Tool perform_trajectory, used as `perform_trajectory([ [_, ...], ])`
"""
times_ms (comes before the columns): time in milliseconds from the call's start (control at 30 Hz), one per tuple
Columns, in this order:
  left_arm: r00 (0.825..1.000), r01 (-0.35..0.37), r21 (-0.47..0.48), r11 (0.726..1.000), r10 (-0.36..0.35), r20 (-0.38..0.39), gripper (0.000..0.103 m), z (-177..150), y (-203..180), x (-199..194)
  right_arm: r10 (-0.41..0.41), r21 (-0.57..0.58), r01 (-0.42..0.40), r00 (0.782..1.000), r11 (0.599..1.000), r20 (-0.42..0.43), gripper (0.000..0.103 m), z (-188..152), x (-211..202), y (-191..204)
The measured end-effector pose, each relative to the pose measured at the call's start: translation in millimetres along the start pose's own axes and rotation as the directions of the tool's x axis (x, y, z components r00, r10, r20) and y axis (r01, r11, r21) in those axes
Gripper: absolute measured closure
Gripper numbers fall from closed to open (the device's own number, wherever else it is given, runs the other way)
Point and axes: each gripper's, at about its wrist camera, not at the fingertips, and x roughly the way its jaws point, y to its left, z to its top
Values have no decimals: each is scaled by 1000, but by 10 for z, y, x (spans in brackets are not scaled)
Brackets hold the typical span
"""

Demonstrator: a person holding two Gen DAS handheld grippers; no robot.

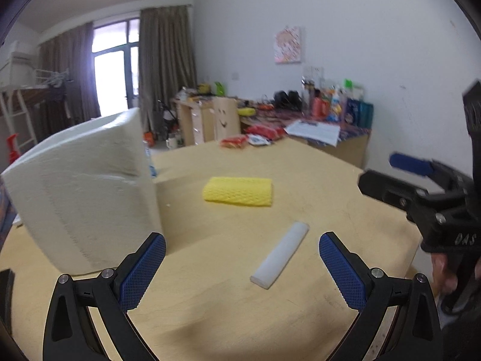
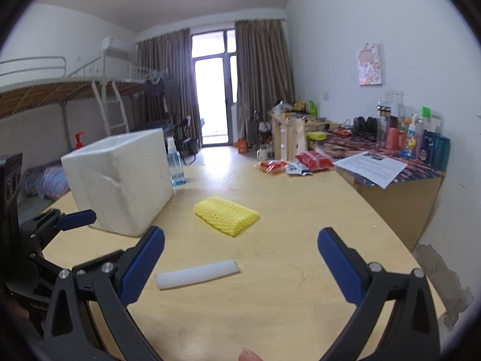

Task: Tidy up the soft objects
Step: 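Move the left gripper to the white foam strip while the right gripper approaches the yellow mesh sleeve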

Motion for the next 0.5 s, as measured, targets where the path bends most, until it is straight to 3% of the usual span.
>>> perform_trajectory([
  [267, 990, 95, 28, 995, -92, -110, 4, 37, -57, 368, 73, -62, -79, 994, 995, -86, 0, 79, 290, -152],
  [500, 974, 148, 83, 986, -131, -184, 6, 28, -100, 609, 184, -73, -201, 964, 977, -191, 0, 268, 584, -290],
])
